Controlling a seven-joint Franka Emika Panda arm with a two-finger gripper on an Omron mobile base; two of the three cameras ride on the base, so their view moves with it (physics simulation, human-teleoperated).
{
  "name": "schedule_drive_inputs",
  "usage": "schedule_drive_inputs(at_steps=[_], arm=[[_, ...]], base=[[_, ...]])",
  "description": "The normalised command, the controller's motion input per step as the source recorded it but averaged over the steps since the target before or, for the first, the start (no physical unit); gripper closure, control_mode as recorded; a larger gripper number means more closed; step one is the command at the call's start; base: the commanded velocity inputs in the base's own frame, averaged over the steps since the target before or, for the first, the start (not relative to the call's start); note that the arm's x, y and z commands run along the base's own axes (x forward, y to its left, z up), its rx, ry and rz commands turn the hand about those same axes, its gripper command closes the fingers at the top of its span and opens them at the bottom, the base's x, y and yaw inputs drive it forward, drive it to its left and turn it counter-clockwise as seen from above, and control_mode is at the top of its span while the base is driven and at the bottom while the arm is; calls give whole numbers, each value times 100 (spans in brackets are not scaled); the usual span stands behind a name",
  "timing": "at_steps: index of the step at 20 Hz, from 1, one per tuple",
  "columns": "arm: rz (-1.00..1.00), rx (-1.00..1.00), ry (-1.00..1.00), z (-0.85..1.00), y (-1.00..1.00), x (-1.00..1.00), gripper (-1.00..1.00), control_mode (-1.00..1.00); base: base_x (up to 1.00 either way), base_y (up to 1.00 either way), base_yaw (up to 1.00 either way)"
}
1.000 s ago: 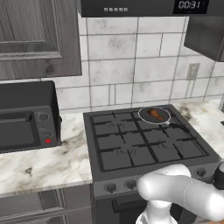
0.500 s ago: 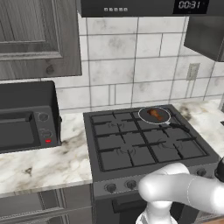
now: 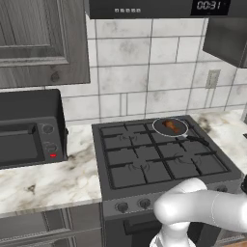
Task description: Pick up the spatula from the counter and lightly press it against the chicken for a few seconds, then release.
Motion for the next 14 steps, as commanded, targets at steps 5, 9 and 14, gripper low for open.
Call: schedule_drive_inputs(at_steps=[5,9,14], arm=[[0,0,5,-13,-9,7,-100,-100],[0,0,3,-15,-6,0,-100,-100],[0,0,0,-12,-2,0,-100,-100]], base=[[0,0,0],[0,0,0],[0,0,0]])
